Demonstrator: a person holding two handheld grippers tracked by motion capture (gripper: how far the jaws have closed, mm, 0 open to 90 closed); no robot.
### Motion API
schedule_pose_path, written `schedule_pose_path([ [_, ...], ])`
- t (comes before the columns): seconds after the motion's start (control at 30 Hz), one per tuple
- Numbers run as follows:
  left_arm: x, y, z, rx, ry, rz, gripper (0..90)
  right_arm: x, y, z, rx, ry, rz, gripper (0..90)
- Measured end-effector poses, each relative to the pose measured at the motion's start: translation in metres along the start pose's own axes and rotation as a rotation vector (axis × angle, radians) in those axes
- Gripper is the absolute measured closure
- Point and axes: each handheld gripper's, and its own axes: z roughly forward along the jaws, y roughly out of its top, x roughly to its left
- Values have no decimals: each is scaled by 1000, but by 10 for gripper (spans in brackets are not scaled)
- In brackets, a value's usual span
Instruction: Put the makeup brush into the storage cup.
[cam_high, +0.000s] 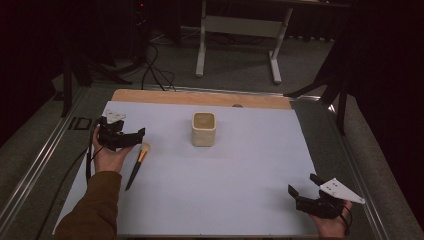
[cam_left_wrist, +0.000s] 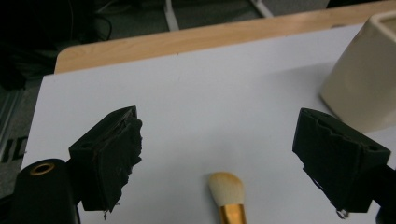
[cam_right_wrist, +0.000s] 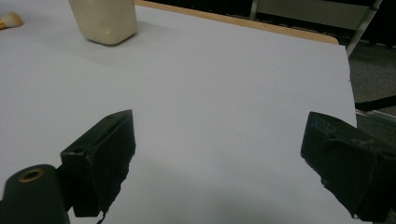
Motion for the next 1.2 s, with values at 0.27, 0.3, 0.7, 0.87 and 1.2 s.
schedule_pose_path([
  [0.27,0,1,5,67,3,13,153,0,0,0,2,0,0,97],
  [0.3,0,2,6,91,14,11,153,0,0,0,2,0,-2,97],
  [0.7,0,6,22,340,-2,-14,161,0,0,1,4,1,-1,97],
  [0.87,-2,6,30,435,-25,-14,180,0,0,1,6,2,1,97],
  [1.2,-6,7,36,513,-52,-8,242,0,0,1,7,2,1,97],
])
